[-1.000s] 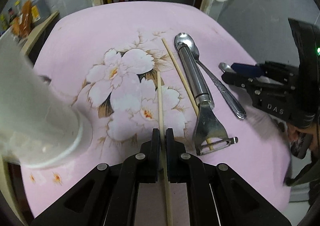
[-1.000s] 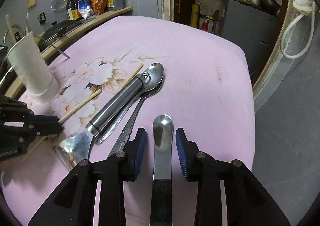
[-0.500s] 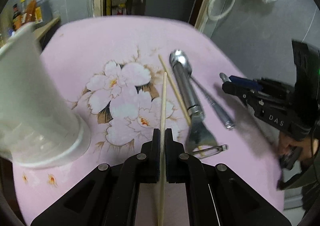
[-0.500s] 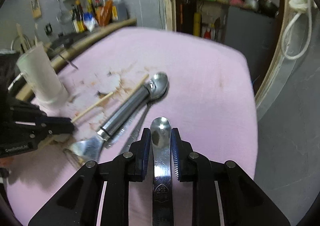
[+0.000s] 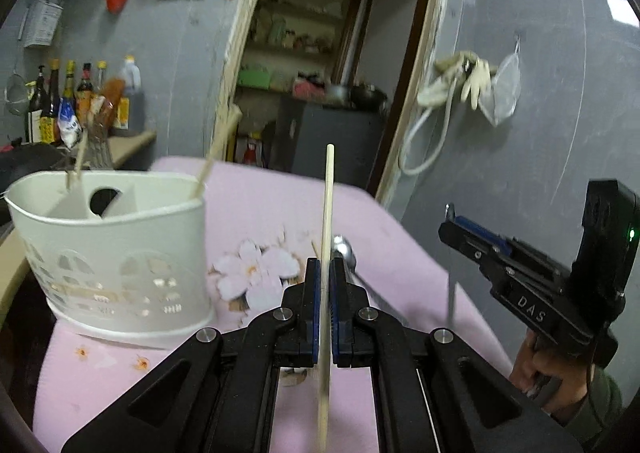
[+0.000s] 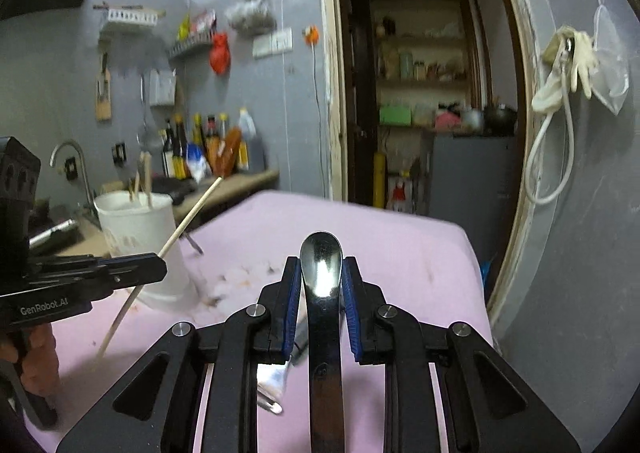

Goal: Organize utensils
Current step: 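Lift the chopstick with the left tool while the right tool lifts the spoon over the white caddy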

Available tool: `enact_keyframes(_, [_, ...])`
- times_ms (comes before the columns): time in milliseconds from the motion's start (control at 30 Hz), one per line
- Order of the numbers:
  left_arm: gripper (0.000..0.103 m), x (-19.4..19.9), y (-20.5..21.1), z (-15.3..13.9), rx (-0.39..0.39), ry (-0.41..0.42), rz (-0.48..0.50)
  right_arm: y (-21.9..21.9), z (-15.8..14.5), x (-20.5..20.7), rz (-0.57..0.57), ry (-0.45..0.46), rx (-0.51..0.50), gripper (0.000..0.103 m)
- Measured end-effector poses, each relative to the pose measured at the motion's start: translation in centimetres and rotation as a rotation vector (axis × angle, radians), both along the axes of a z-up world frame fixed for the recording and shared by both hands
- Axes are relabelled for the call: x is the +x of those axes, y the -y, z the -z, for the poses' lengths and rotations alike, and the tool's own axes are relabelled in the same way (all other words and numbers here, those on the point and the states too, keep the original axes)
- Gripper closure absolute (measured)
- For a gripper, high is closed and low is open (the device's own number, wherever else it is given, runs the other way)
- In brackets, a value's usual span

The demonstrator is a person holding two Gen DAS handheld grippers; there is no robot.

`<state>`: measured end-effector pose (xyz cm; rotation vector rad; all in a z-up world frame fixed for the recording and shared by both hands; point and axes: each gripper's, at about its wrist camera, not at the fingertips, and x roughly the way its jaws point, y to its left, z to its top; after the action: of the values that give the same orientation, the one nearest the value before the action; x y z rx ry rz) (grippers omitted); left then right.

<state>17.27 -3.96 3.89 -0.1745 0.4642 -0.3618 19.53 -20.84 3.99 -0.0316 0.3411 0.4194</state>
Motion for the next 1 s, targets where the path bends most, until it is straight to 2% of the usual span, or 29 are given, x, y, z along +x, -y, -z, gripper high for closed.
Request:
enact_keyframes(333, [0.100, -0.9, -4.4, -3.5, -0.087, 0.087, -0.055, -1.6, -4.4, 0.0, -0.056, 0.114, 0.104, 0.085])
enact_keyframes(533, [0.100, -0.8, -7.7, -6.0, -0.116, 0.154, -0.095, -3.1, -6.6, 0.9, -0.116, 0.128, 0.137, 0.085])
enact_keyframes(733, [0.100, 0.5, -12.9, -8.3, -0.140, 0.243, -0.209, -5.5, -9.6, 1.1, -0.190, 0.153, 0.143, 0.085])
enact_keyframes(800, [0.100, 1.3, -15.3, -8.7, -0.179, 0.264, -0.247, -6.5, -10.8, 1.1, -0.216, 0.175, 0.146, 0.085])
enact_keyframes(1000, [0.100, 4.0, -20.4, -8.6, -0.232, 0.276, -0.320, -10.2, -13.9, 1.3, -0.290, 0.262, 0.143, 0.085])
